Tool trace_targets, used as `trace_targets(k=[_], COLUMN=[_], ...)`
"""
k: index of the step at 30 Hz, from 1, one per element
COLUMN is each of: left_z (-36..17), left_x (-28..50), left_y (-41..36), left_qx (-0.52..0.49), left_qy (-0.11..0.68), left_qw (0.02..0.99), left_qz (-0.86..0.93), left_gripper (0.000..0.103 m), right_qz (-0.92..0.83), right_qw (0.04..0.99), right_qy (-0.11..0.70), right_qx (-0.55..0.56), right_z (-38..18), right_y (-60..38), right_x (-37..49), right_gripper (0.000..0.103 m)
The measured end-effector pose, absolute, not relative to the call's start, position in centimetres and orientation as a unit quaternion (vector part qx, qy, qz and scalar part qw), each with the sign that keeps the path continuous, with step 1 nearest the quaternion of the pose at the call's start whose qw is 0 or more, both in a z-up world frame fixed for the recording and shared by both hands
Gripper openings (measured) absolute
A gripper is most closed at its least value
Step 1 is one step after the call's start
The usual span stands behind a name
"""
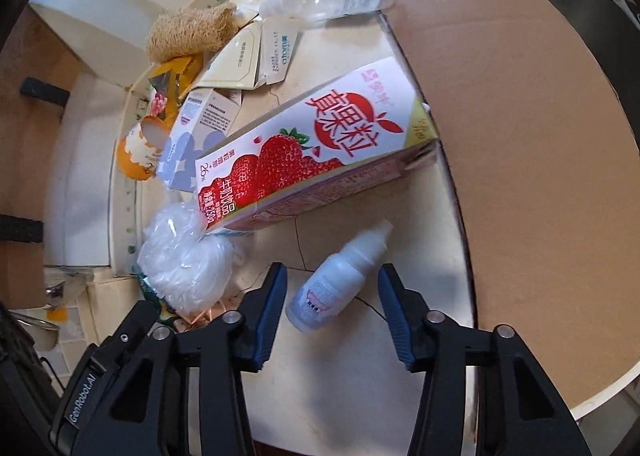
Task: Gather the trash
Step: 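Grasp the green snack bag with the left tool while the right tool grasps the white dropper bottle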
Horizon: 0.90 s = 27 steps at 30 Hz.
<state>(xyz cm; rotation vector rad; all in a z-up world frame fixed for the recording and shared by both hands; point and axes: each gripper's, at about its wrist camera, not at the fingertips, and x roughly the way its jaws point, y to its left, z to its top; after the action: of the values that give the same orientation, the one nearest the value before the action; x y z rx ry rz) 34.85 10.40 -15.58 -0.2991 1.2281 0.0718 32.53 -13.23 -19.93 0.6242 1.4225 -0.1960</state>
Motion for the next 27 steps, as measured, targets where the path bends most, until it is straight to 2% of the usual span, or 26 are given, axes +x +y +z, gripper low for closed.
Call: trace_targets(k=[4,27], left_z=[-16.3,-17.9], left_x=[35.2,36.1], left_y=[10.6,9.0], left_qx=[-0.142,-0.157], left_qy=[0.583,0.623], left_qw=[0.799,0.766], left_qz=[0.04,0.031], left_gripper=[0.064,0.064], right_qz=[-0.088,-0.042], right_qw=[0.714,0.734], right_qy=[0.647,0.626], right_qx=[0.252,0.259], right_z=[-19.9,-16.7], right_y=[-12.1,-12.7], right_x=[32.8,29.0], right_gripper=[0.03,0.025])
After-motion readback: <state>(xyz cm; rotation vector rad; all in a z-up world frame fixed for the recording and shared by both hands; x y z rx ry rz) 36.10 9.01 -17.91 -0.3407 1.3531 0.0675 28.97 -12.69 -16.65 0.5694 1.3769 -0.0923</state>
